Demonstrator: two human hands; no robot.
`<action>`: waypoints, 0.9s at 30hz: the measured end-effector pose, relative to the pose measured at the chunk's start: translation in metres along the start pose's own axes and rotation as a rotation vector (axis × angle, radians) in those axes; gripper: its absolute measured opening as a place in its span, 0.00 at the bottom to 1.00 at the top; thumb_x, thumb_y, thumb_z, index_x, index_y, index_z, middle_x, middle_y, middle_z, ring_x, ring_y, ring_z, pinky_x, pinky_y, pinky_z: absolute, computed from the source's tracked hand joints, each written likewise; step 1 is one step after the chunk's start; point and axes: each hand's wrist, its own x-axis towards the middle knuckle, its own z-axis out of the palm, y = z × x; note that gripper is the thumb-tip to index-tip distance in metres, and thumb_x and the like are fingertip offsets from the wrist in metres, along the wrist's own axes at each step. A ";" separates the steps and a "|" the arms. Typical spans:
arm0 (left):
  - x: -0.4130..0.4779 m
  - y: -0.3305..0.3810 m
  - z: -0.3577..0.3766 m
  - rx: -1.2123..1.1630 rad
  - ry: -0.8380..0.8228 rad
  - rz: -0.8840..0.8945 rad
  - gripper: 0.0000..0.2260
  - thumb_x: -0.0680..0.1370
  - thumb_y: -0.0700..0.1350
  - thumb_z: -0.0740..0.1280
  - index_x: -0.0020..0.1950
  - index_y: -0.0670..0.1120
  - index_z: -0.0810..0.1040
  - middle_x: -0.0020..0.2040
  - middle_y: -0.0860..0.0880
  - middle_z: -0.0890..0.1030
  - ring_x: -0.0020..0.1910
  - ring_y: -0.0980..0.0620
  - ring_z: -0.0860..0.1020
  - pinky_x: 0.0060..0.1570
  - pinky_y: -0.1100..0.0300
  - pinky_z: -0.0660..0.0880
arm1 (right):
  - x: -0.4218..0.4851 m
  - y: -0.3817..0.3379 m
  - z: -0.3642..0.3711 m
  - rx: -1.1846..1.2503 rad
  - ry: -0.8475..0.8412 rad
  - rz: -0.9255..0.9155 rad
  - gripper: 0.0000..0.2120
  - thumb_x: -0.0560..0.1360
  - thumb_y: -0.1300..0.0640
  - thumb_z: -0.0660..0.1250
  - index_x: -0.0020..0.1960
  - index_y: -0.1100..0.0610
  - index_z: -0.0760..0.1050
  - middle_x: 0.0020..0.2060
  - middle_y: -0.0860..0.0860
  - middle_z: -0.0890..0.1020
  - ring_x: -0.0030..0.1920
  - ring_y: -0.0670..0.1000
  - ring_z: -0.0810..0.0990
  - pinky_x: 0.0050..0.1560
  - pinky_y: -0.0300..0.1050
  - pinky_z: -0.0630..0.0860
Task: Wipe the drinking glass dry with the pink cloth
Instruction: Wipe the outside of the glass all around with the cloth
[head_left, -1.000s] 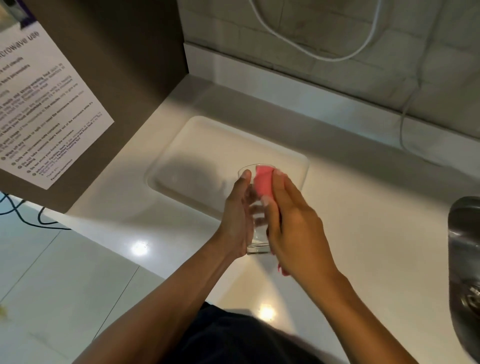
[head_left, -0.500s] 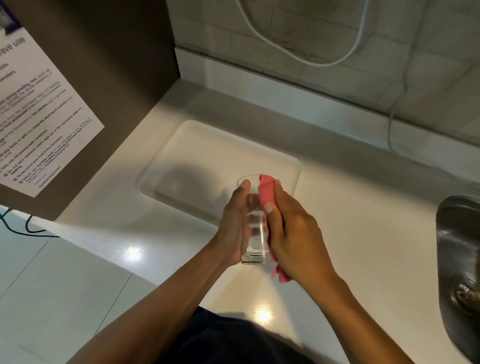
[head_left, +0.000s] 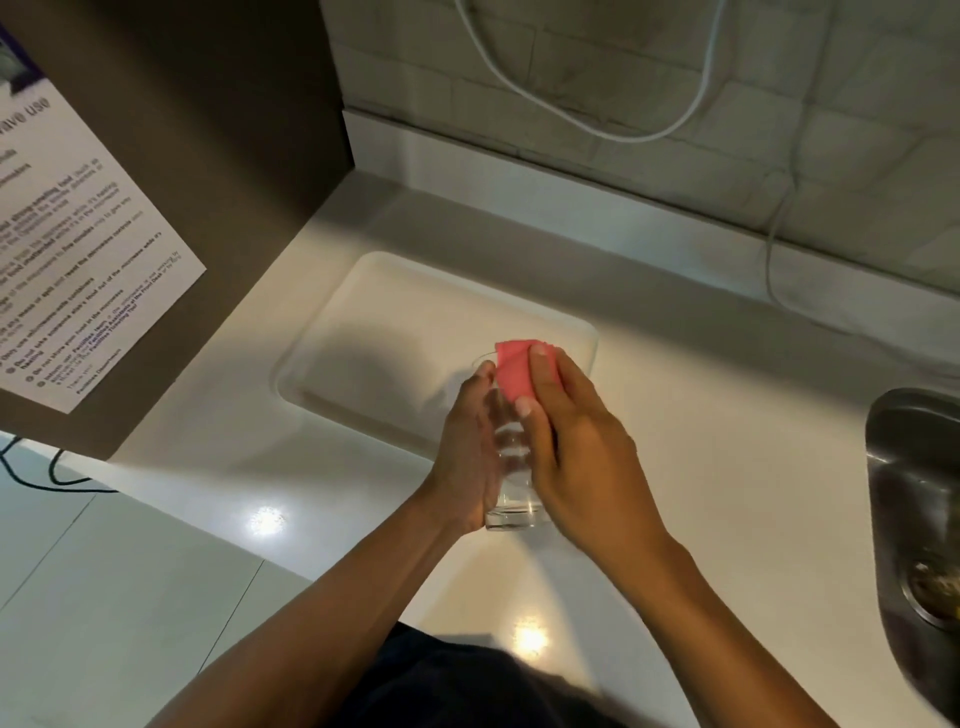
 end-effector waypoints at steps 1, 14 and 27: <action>0.001 0.003 -0.002 -0.027 0.002 0.010 0.30 0.77 0.67 0.62 0.64 0.46 0.85 0.57 0.42 0.87 0.58 0.41 0.84 0.55 0.47 0.83 | -0.007 -0.002 0.003 -0.038 -0.015 -0.058 0.26 0.86 0.45 0.49 0.82 0.50 0.56 0.79 0.51 0.64 0.59 0.58 0.83 0.57 0.44 0.78; 0.004 0.022 -0.006 -0.111 0.022 0.048 0.34 0.79 0.68 0.63 0.60 0.38 0.84 0.54 0.36 0.86 0.55 0.37 0.85 0.61 0.41 0.81 | -0.031 0.005 0.008 0.199 -0.040 0.039 0.24 0.84 0.39 0.54 0.80 0.36 0.57 0.79 0.39 0.62 0.68 0.45 0.76 0.65 0.33 0.72; 0.005 0.006 -0.008 -0.080 0.037 -0.032 0.36 0.79 0.70 0.57 0.62 0.41 0.87 0.57 0.39 0.88 0.58 0.39 0.84 0.60 0.42 0.79 | -0.011 0.008 0.004 0.227 -0.073 0.174 0.22 0.83 0.34 0.48 0.76 0.34 0.63 0.69 0.41 0.77 0.62 0.47 0.81 0.65 0.52 0.78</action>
